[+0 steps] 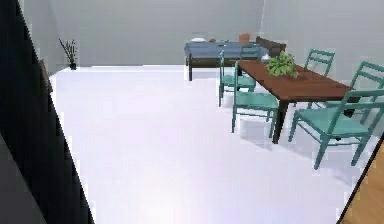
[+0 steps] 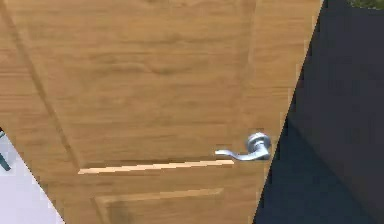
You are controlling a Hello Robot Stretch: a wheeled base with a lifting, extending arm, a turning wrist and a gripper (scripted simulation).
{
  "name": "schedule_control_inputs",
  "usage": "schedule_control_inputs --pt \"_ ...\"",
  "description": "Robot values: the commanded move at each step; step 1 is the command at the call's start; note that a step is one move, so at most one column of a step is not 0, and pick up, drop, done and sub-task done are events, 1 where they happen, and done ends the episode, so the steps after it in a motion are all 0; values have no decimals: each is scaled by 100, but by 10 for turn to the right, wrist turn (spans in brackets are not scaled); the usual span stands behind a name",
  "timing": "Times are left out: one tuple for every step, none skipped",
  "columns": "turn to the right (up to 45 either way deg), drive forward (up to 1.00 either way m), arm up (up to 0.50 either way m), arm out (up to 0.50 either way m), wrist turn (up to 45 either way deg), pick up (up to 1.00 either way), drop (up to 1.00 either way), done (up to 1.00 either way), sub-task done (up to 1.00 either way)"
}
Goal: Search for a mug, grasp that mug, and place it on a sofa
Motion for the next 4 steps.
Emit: schedule_control_inputs --pt "-180 0 0 0 0 0 0 0 0" --pt "0 30 0 0 0 0 0 0 0" --pt "120 0 0 0 0 0 0 0 0" --pt "0 30 0 0 0 0 0 0 0"
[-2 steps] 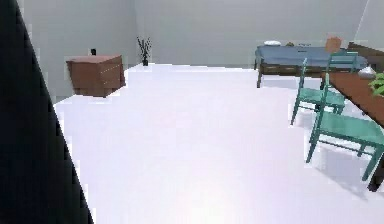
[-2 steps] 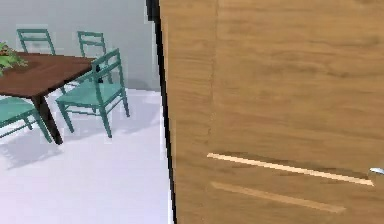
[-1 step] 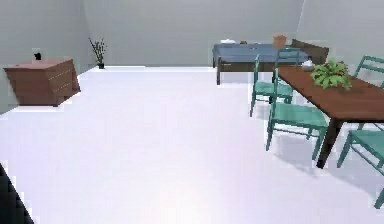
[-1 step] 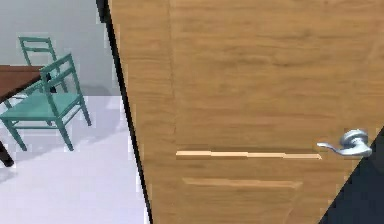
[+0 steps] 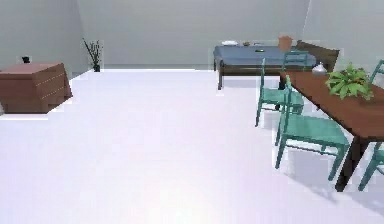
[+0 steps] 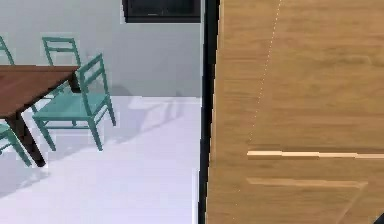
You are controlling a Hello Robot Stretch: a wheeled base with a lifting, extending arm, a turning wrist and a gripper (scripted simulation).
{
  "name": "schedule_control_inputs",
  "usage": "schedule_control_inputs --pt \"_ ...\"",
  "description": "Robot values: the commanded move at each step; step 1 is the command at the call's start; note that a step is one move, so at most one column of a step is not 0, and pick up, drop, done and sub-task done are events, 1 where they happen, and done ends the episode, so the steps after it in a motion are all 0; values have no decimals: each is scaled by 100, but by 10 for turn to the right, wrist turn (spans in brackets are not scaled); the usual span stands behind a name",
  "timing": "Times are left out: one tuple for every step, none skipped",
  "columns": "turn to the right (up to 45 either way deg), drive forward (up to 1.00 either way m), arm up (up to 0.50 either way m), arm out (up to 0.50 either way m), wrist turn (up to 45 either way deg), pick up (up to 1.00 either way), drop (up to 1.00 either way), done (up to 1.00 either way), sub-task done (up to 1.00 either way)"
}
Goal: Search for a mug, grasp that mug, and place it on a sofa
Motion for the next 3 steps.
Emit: schedule_control_inputs --pt "-240 0 0 0 0 0 0 0 0" --pt "0 100 0 0 0 0 0 0 0" --pt "0 100 0 0 0 0 0 0 0"
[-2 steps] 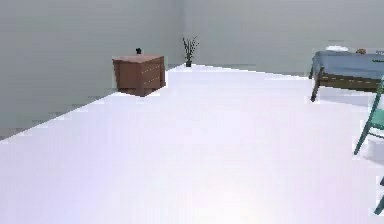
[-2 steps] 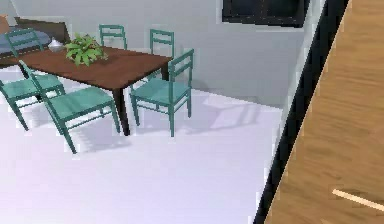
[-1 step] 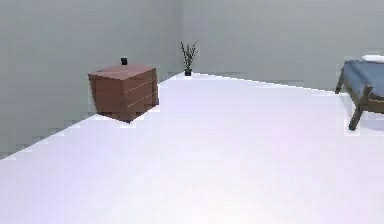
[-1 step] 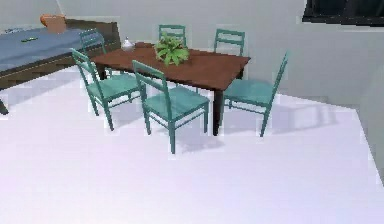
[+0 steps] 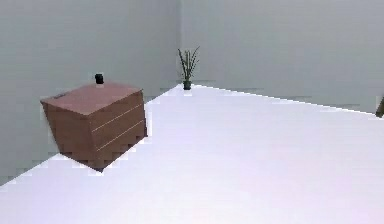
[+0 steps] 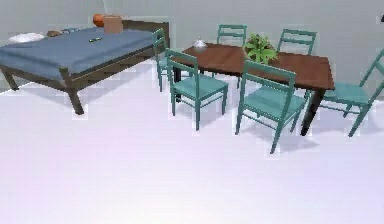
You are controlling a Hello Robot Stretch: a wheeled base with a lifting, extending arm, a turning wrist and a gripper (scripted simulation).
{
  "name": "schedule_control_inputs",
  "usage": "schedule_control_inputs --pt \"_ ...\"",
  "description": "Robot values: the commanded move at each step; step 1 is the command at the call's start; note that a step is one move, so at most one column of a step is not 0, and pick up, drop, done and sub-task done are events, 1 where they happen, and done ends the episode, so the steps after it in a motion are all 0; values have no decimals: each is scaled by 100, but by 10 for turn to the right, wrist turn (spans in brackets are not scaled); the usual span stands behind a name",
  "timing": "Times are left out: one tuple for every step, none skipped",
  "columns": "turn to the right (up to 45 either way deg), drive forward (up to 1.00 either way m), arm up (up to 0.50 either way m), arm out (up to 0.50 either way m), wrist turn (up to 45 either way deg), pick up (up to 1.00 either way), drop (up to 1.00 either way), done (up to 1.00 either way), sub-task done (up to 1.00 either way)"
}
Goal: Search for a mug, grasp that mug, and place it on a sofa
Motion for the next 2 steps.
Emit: schedule_control_inputs --pt "-30 0 0 0 0 0 0 0 0" --pt "0 100 0 0 0 0 0 0 0"
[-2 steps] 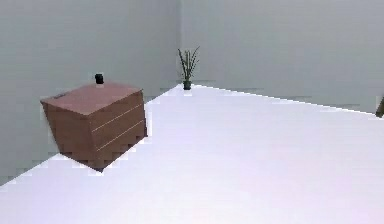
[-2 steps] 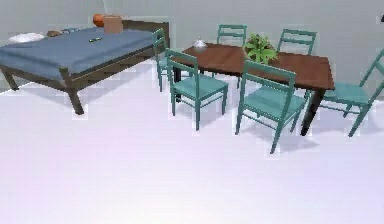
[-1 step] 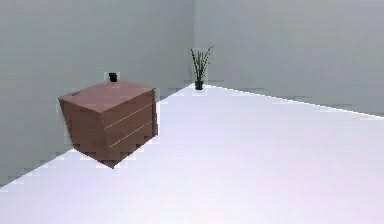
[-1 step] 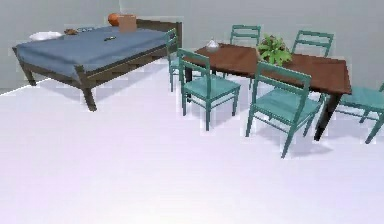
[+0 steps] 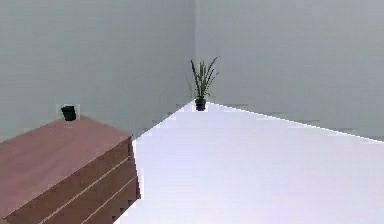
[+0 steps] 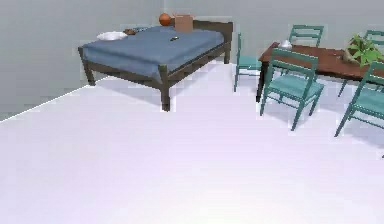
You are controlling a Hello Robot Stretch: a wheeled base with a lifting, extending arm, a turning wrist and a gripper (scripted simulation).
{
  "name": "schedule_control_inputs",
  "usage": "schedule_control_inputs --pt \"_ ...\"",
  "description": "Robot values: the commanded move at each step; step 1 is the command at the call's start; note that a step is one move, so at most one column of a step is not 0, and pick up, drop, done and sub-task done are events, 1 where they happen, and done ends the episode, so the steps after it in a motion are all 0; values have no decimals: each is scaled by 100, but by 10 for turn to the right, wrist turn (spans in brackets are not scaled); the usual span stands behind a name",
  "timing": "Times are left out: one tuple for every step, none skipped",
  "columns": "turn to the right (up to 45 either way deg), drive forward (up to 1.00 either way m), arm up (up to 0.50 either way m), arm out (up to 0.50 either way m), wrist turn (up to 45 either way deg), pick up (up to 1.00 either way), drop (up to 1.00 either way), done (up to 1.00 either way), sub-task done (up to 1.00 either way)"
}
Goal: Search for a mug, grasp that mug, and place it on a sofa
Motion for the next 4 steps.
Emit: schedule_control_inputs --pt "0 100 0 0 0 0 0 0 0" --pt "-30 0 0 0 0 0 0 0 0" --pt "450 0 0 0 0 0 0 0 0" --pt "450 0 0 0 0 0 0 0 0"
